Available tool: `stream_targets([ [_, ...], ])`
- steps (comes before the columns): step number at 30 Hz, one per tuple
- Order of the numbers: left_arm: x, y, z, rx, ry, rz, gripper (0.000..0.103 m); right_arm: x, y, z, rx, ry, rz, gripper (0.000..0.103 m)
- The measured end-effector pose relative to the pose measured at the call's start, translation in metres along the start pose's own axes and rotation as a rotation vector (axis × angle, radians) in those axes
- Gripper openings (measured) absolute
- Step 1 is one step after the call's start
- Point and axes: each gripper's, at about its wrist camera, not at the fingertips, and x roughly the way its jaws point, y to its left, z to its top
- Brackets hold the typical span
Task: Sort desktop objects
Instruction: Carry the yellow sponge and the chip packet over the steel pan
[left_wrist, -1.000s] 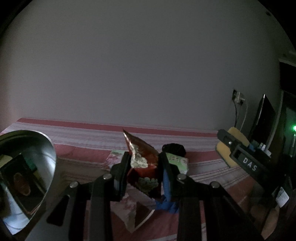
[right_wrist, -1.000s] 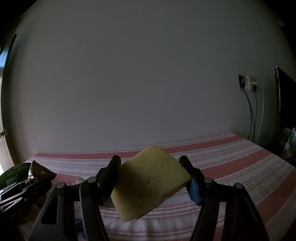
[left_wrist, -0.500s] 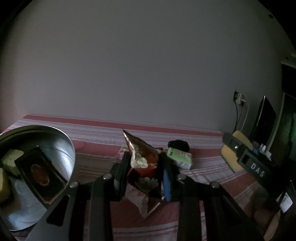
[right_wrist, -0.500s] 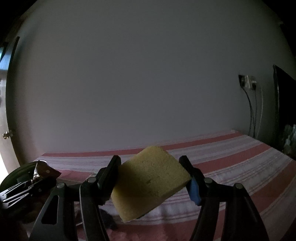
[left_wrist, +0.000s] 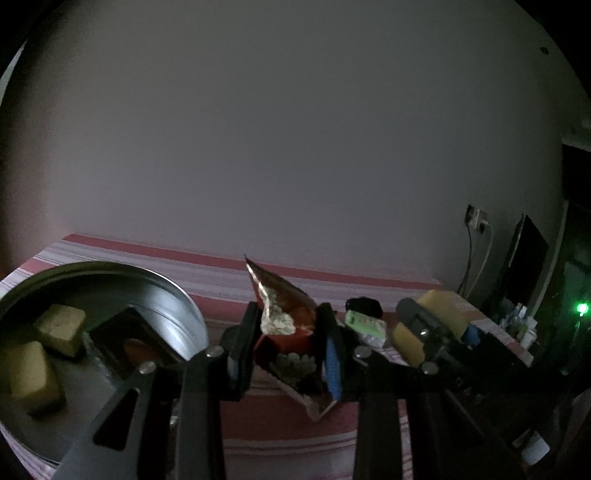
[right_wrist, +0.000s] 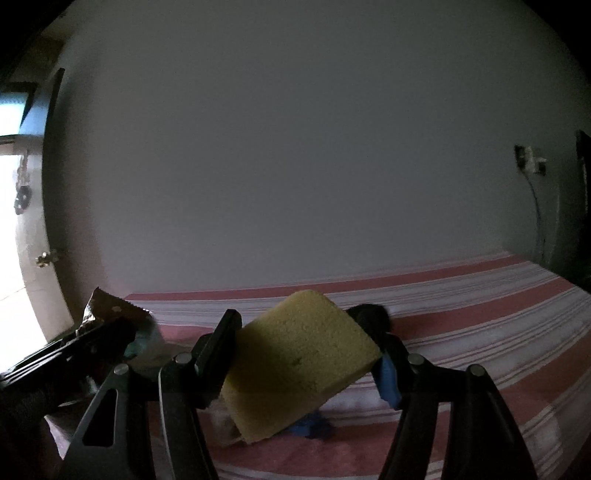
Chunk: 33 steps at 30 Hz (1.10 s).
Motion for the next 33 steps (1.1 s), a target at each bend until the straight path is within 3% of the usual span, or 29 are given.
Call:
stream_targets([
  [5,-0.016,0.023,0.006,-0.027,-0.028,0.033,0.030,0.002,0.028,0.007,-0.011,-0.009,0.070,0.067],
  [12,-0.031,0.066,0.018,-0.075,-0.057,0.136,0.030,0.013,0.078,0.015,-0.063,-0.018,0.171,0.067],
  [22,-0.038,0.126,0.015,-0.143,-0.011,0.331,0.030,0.041,0.141,0.016,-0.109,-0.004,0.283,0.067],
  [33,-0.030,0.162,0.009,-0.126,0.049,0.476,0.030,0.073,0.197,-0.003,-0.174,0.031,0.307,0.067],
])
